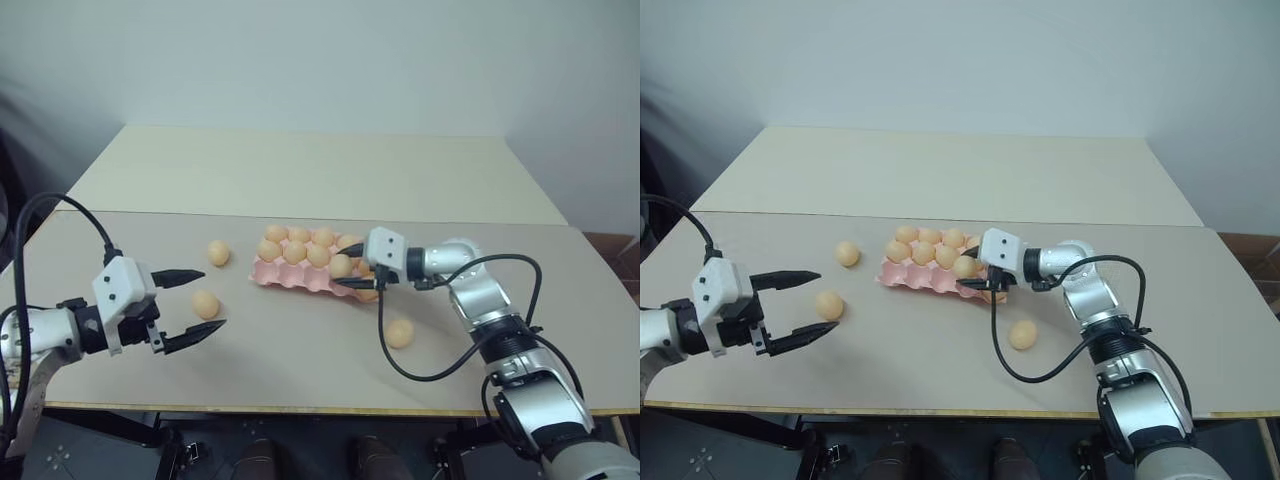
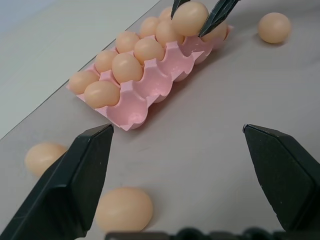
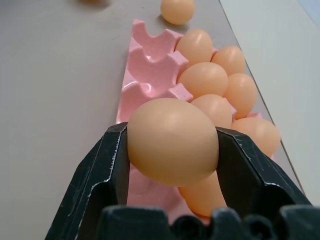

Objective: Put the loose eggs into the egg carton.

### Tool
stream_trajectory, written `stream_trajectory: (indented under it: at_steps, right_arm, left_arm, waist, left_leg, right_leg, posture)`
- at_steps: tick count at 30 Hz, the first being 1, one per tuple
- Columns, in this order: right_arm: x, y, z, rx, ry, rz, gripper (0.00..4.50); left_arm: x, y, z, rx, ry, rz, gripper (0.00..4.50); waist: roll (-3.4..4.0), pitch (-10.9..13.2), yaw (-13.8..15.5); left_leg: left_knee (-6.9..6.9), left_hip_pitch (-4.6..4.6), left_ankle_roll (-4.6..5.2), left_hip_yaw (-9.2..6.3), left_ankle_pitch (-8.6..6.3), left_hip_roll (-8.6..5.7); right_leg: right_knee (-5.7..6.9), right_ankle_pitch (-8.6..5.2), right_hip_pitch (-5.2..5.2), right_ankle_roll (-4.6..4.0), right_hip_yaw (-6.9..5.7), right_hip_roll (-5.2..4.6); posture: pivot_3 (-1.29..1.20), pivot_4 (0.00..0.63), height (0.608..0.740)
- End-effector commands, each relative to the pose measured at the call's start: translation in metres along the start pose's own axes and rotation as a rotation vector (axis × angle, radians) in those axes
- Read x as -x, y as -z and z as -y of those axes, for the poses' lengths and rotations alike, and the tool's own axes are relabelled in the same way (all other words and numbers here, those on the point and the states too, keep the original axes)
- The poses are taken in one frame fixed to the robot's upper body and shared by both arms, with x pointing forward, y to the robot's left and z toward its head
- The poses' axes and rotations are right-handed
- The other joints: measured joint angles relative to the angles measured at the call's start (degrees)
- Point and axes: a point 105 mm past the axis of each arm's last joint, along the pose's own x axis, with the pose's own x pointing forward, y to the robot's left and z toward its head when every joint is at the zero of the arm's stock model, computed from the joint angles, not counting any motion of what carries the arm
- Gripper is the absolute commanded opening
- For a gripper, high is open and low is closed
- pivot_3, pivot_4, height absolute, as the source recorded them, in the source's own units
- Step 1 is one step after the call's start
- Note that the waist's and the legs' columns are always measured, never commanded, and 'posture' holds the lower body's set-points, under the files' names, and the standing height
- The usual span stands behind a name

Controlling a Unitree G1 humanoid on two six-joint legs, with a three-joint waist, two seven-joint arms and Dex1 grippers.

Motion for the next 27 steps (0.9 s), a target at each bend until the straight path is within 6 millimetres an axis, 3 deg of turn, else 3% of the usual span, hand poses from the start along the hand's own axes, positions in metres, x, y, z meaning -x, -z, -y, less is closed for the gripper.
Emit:
stream_trajectory:
  at_steps: [1, 4, 11, 17, 22, 27]
  right_arm:
    - [0.004, -0.008, 0.002, 0.034, -0.034, 0.002, 3.59]
    - [0.003, -0.006, 0.006, 0.055, 0.003, -0.012, 4.49]
    - [0.016, -0.010, 0.007, 0.089, 0.027, -0.008, 4.49]
    - [0.067, -0.013, -0.002, 0.110, 0.043, -0.055, 4.49]
    - [0.122, -0.011, -0.027, 0.048, -0.014, -0.133, 4.49]
    - [0.170, -0.006, -0.048, -0.002, -0.048, -0.285, 4.49]
  left_arm:
    - [0.003, -0.007, -0.001, -0.039, -0.018, 0.006, 4.50]
    - [0.004, -0.006, -0.001, -0.041, -0.025, 0.004, 4.50]
    - [0.002, -0.006, -0.002, -0.063, -0.027, 0.004, 4.50]
    - [0.004, -0.008, -0.004, -0.086, -0.029, 0.003, 4.50]
    - [0.007, -0.006, -0.004, -0.088, -0.026, 0.000, 4.50]
    - [0.012, -0.004, -0.005, -0.088, -0.025, -0.012, 4.50]
  waist:
    - [0.00, 0.0, 0.0]
    - [0.00, 0.0, 0.0]
    - [0.00, 0.0, -0.1]
    - [0.00, 0.0, 0.7]
    - [0.00, 0.0, 1.1]
    - [0.01, 0.0, 1.1]
  left_leg:
    - [0.00, 0.00, 0.00, 0.00, 0.00, 0.01]
    - [0.00, 0.01, 0.00, 0.00, 0.00, 0.02]
    - [0.00, 0.00, 0.00, 0.00, 0.00, 0.02]
    - [0.00, -0.05, -0.01, 0.00, 0.00, -0.03]
    - [0.00, -0.02, -0.01, 0.03, -0.01, -0.03]
    - [0.00, 0.04, -0.02, 0.04, -0.01, -0.02]
  right_leg:
    - [0.01, 0.00, 0.00, 0.00, 0.00, 0.01]
    - [0.03, -0.04, -0.01, 0.06, -0.01, 0.02]
    - [0.02, -0.03, -0.02, 0.04, -0.01, 0.01]
    - [-0.06, -0.05, -0.02, 0.07, -0.03, -0.05]
    - [-0.08, -0.17, 0.00, 0.24, -0.05, -0.08]
    - [-0.06, -0.41, 0.01, -0.11, -0.04, -0.09]
  posture:
    - [0.00, 0.150, 0.740]
    - [0.00, 0.150, 0.740]
    - [0.00, 0.150, 0.740]
    - [0.00, 0.150, 0.740]
    - [0.00, 0.150, 0.740]
    - [0.00, 0.150, 0.740]
